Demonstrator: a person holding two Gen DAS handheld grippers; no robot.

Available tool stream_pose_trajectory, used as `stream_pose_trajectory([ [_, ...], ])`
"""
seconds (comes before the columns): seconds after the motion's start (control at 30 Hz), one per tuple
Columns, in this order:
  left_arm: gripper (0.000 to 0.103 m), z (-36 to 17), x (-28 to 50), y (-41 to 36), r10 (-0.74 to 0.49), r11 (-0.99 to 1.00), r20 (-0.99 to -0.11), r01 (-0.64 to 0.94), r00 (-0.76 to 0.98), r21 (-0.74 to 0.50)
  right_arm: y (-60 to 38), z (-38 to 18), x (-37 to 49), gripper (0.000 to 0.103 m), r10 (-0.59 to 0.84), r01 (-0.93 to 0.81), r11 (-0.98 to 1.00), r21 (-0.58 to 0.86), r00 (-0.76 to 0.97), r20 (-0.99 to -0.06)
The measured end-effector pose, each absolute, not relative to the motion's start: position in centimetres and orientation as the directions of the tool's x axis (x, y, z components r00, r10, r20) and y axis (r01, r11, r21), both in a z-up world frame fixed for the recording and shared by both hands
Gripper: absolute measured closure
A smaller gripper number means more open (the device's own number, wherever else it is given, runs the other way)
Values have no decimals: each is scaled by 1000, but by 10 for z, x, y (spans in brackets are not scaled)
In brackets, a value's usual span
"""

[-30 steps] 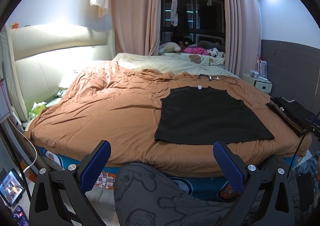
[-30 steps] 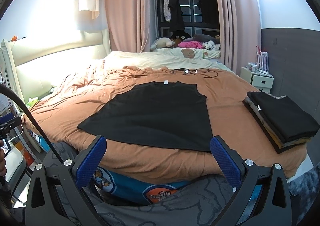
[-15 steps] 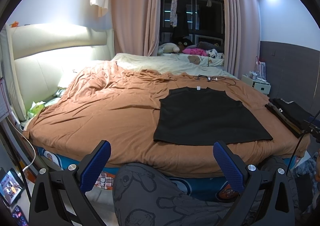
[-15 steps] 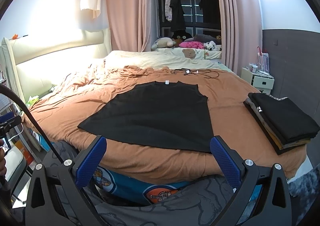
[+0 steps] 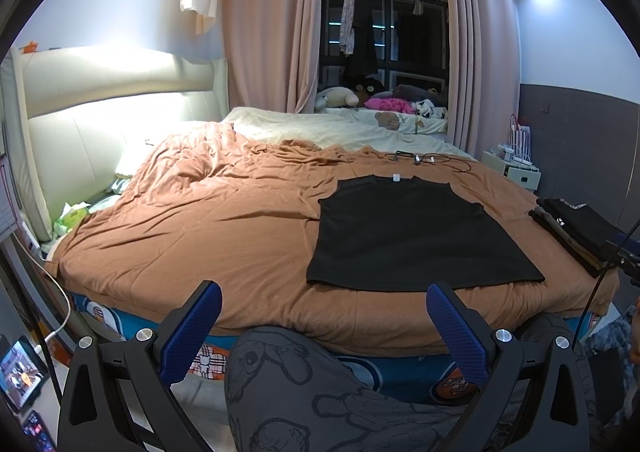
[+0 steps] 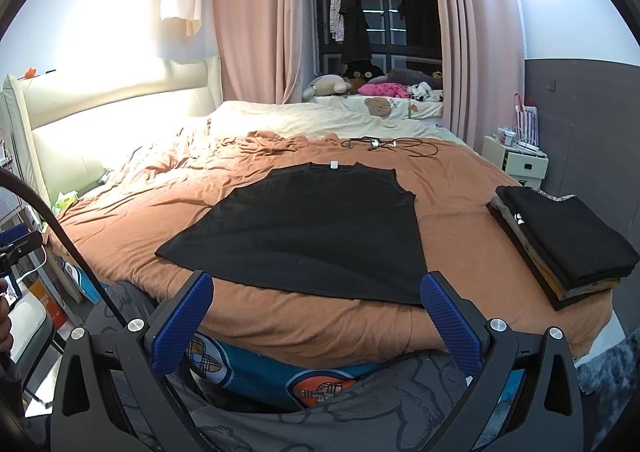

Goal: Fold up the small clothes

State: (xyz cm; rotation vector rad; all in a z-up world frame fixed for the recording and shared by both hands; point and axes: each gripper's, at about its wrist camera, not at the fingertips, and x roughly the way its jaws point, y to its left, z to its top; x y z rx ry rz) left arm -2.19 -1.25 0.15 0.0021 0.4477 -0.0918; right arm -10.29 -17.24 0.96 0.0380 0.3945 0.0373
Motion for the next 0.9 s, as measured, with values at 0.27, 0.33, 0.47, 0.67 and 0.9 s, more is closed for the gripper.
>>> stream_pose_trajectory([
  [0.27, 0, 2, -19, -19, -102, 994, -423, 104, 900, -18, -174, 7, -96, 0, 41, -24, 999, 47, 919, -393],
  [0.33, 0, 1, -16, -19, -106, 994, -424, 110, 899, -15, -174, 5, -93, 0, 42, -26, 999, 47, 916, -400],
  [0.47, 0, -3, 0, -19, -116, 993, -447, 121, 887, -17, -178, 2, -81, 0, 40, -22, 999, 48, 910, -413],
  [0.67, 0, -5, 18, -7, -121, 992, -462, 127, 879, -18, -191, -1, -66, 0, 53, -14, 995, 96, 905, -422],
  [0.9, 3, -13, 46, 2, -147, 989, -492, 141, 858, -50, -215, -7, -44, 0, 54, 20, 988, 156, 888, -456],
])
